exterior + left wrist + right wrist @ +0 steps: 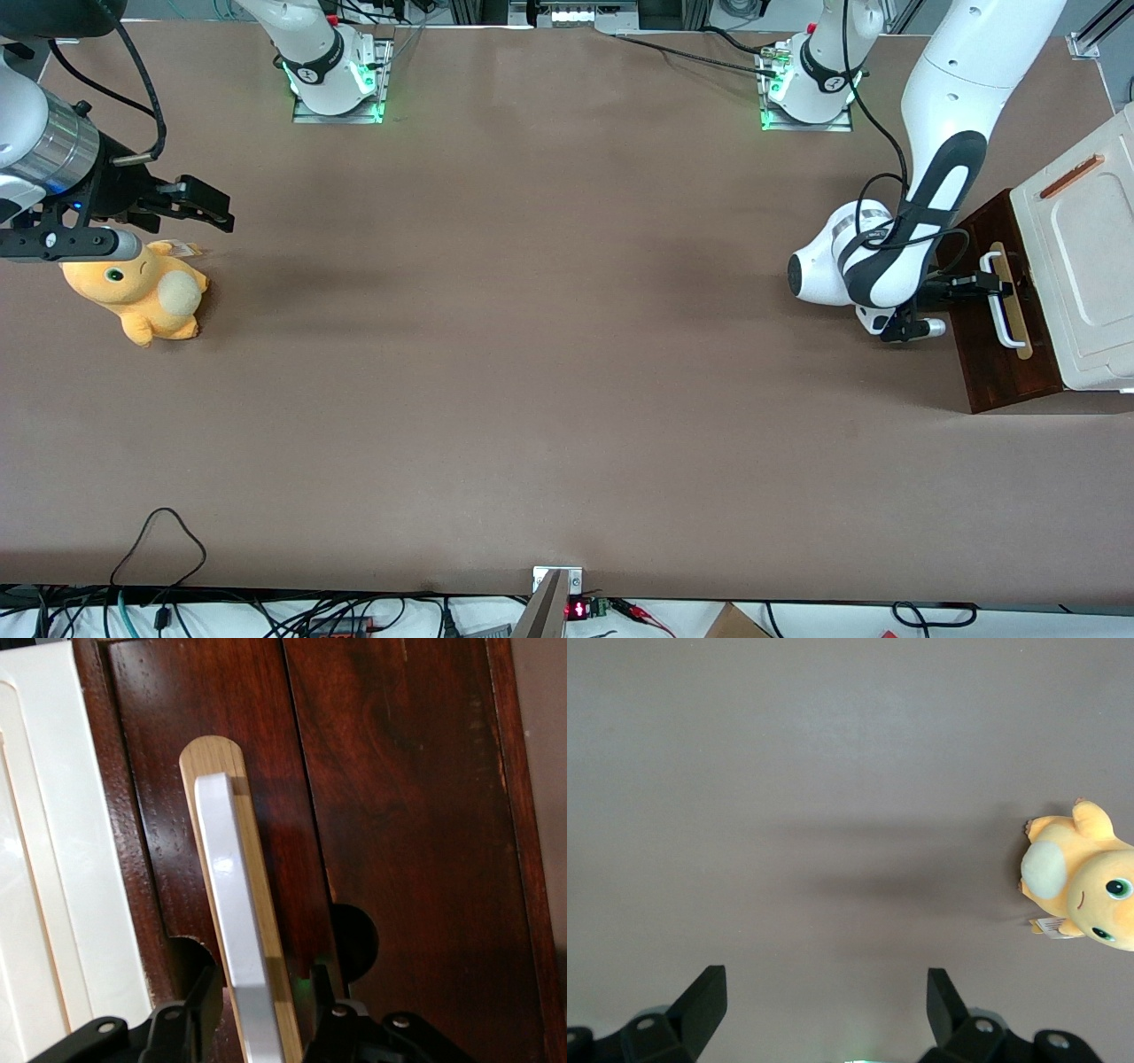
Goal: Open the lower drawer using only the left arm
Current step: 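Close the left gripper around the white drawer handle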
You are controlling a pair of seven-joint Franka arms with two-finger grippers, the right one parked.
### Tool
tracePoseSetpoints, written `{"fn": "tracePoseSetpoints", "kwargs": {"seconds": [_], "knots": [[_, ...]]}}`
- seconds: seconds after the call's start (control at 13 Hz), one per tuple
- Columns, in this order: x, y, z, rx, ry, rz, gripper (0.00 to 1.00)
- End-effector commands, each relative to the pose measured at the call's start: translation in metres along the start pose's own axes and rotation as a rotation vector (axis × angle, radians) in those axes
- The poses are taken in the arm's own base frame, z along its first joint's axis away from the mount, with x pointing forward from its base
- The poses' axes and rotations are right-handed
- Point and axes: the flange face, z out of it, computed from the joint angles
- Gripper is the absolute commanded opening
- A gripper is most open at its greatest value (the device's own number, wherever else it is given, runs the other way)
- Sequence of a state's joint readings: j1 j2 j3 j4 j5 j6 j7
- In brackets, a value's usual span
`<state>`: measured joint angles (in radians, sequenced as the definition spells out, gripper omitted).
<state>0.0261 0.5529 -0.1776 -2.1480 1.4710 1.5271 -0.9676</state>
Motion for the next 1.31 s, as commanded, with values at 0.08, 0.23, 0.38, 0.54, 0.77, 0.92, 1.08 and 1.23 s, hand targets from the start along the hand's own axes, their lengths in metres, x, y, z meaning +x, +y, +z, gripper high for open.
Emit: {"fn": "tracePoseSetpoints", "kwargs": {"seconds": [0.08, 0.23, 0.38, 0.54, 0.77, 0.92, 1.08, 1.23], "knots": [[0.0069, 0.0000, 0.0015, 0.021, 0.007, -0.008, 0.44], [0.0069, 0.0007, 0.0016, 0.022, 0.008, -0.007, 0.43], [0.0070, 0.0005, 0.0024, 0.023, 0.008, -0.007, 0.43], [0.0067, 0.0022, 0.0025, 0.023, 0.008, -0.002, 0.43], [0.0065, 0.0027, 0.0050, 0.024, 0.004, -0.001, 0.43], [0.0063, 0.0034, 0.0059, 0.025, 0.003, 0.000, 0.38], [0.0065, 0.0029, 0.0059, 0.025, 0.001, -0.004, 0.31], [0.0071, 0.0017, 0.0058, 0.024, 0.000, -0.007, 0.28]]}}
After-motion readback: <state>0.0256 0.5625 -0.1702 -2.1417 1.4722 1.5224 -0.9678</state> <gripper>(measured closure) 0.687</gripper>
